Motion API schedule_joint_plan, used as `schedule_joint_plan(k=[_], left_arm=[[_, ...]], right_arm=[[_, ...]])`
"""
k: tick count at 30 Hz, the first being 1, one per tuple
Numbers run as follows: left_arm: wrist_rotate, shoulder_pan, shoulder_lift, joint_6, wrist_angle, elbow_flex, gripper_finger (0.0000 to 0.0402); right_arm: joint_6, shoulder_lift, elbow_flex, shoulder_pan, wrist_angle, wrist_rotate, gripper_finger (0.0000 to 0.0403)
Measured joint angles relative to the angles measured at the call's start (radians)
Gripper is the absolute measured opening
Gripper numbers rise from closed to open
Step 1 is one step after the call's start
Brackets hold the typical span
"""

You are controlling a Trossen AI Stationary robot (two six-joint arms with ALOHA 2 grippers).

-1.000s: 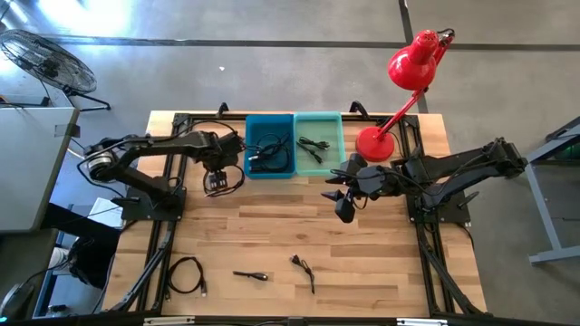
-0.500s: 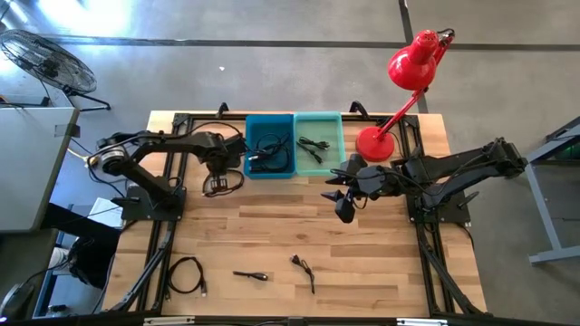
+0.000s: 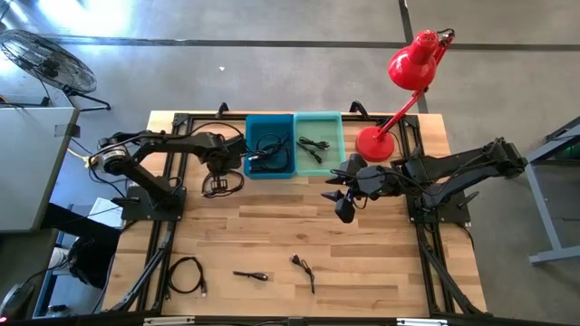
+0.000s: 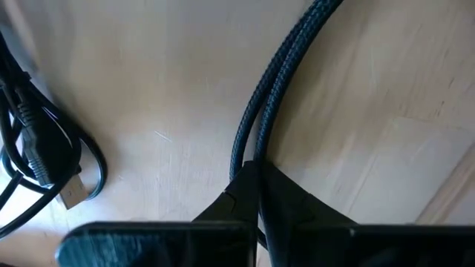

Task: Pick & Place USB Port
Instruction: Put the black HDMI cable into the blue bin

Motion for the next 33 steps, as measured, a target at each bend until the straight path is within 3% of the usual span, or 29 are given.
schedule_joint_plan(k=[14,33], left_arm=[[0.069,0.000,-0.091,-0.001,-0.080,0.037,0.0001],[0.055,0.000,-0.262,-0.027,-0.150,0.039,0.0000]], right_arm=[[-0.006,0.000,0.000,0.000,-0.015,0.006,0.0193],[-0.012,0.000,0.000,-0.001,-0.004,0.013,0.0193]])
